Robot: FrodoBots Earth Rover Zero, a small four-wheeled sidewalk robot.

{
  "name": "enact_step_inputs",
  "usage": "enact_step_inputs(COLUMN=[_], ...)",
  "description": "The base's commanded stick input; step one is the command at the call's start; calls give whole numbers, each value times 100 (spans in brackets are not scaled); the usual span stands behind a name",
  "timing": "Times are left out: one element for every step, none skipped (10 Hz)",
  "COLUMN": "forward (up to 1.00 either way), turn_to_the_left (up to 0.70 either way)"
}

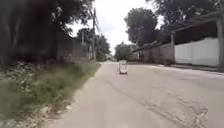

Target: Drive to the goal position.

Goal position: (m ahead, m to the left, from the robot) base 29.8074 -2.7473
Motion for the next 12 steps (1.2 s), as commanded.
enact_step_inputs(forward=[100, 100, 100, 100, 100, 100, 100, 100, 100, 100, 100, 100], turn_to_the_left=[0, 0, 0, 0, 0, 0, 0, 0, 0, 0, 0, 0])
